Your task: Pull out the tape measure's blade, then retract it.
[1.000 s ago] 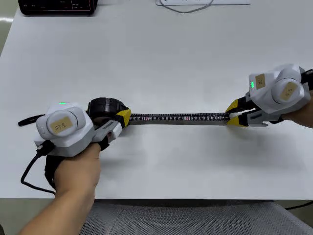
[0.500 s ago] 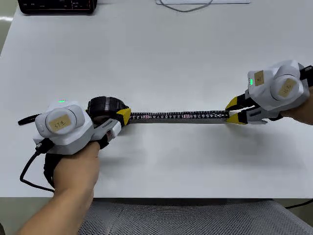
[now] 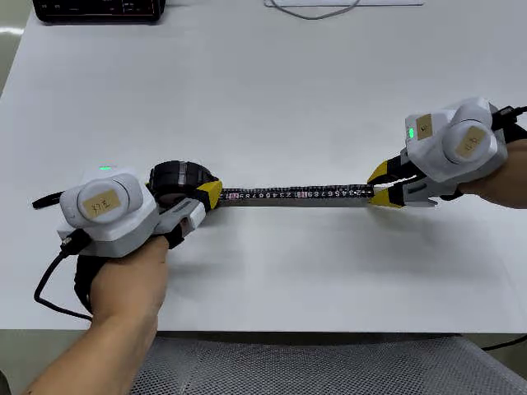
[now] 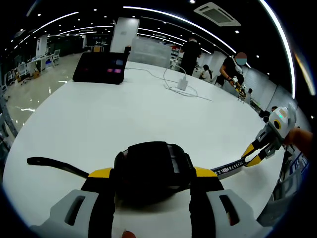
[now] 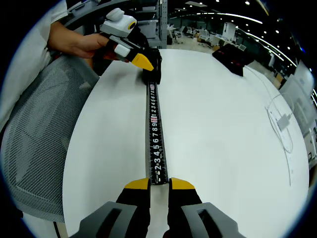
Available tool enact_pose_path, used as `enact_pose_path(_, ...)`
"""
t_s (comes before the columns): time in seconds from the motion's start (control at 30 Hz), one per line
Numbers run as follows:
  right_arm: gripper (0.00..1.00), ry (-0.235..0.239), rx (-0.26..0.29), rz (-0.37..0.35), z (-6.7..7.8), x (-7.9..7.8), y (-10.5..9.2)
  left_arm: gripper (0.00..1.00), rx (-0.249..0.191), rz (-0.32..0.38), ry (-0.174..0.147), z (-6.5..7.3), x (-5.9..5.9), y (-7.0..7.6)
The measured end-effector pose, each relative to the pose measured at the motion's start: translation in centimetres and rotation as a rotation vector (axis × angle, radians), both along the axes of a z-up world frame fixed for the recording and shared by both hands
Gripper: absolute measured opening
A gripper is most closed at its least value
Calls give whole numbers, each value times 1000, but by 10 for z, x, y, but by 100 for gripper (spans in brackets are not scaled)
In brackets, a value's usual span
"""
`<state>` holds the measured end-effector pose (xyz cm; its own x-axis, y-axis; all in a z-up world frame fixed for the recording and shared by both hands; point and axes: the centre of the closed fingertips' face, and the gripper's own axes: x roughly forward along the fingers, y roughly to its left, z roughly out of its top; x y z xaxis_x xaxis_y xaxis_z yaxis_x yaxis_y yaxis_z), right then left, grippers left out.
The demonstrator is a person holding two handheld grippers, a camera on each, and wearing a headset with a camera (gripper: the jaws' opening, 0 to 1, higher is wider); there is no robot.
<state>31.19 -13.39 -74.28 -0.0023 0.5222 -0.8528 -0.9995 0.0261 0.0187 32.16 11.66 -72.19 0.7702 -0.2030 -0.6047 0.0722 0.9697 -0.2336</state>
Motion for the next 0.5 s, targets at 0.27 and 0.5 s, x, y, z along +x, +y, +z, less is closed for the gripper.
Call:
enact_pose_path(0.27,8,6,20,8,-1,-1,14,56,-8,2,2,0,0,0)
enact_pose_path(0.5,8,14,31,12,-2,-3,21,56,-10,2,3,0,0,0)
